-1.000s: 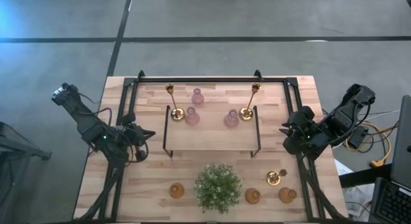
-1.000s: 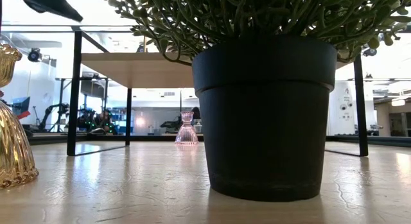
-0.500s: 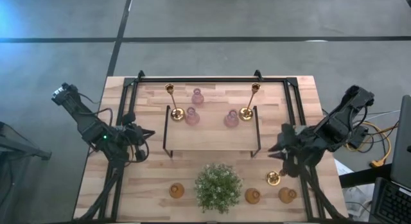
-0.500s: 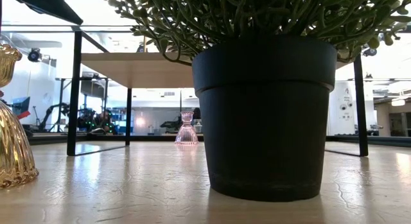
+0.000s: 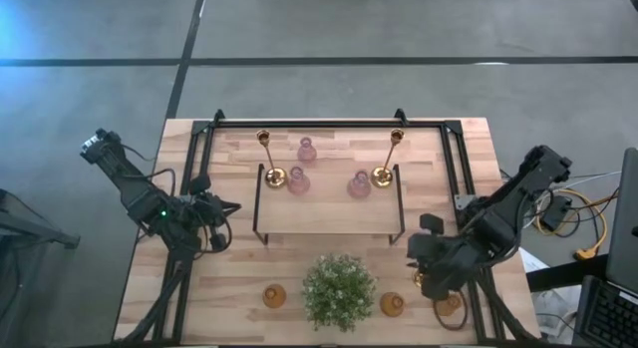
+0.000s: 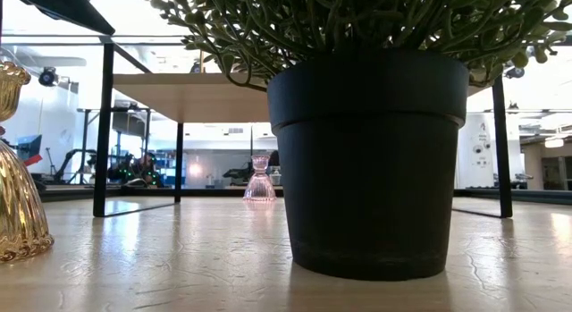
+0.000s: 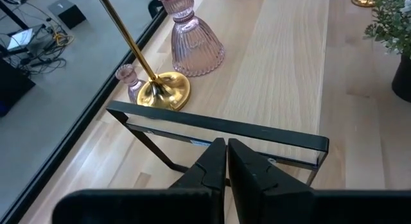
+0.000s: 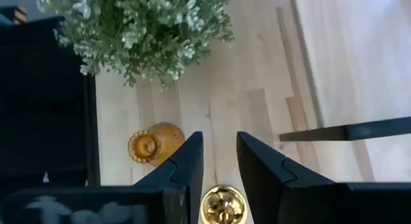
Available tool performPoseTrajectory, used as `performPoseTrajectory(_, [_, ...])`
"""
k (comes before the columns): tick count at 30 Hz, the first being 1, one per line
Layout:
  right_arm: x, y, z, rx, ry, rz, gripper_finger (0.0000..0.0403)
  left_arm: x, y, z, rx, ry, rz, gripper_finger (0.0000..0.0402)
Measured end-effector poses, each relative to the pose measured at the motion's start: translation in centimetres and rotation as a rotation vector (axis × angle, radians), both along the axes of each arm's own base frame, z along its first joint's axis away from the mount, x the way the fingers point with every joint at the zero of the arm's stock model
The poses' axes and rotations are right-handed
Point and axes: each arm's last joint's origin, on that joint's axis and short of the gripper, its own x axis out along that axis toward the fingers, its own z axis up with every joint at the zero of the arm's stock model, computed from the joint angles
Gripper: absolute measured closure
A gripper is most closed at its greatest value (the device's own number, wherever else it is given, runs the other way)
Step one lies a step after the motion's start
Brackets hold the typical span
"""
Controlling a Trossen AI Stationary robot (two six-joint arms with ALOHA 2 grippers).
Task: Pick & Place candle stick holders
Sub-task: Put the gold candle holder on the shelf
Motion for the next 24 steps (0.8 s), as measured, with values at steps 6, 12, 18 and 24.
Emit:
performPoseTrajectory(6, [1.0, 1.5, -0.9, 0.057, 0.114, -0.008, 0.0316, 0.0, 0.0, 0.0, -0.001, 0.000, 0.000, 0.0381])
performPoseTrajectory(12, [1.1, 2.8, -1.8, 0.074, 0.181, -0.001, 0.0316, 0.0, 0.0, 0.0, 0.000, 0.001, 0.000, 0.0381])
performPoseTrajectory(18, [1.4, 3.5, -2.5, 0.143, 0.249, -0.031, 0.0316, 0.0, 0.0, 0.0, -0.001, 0.001, 0.000, 0.0381])
performPoseTrajectory(24, [2.1, 3.8, -2.9, 0.196, 0.273, -0.058, 0.0316, 0.0, 0.0, 0.0, -0.001, 0.001, 0.000, 0.0381])
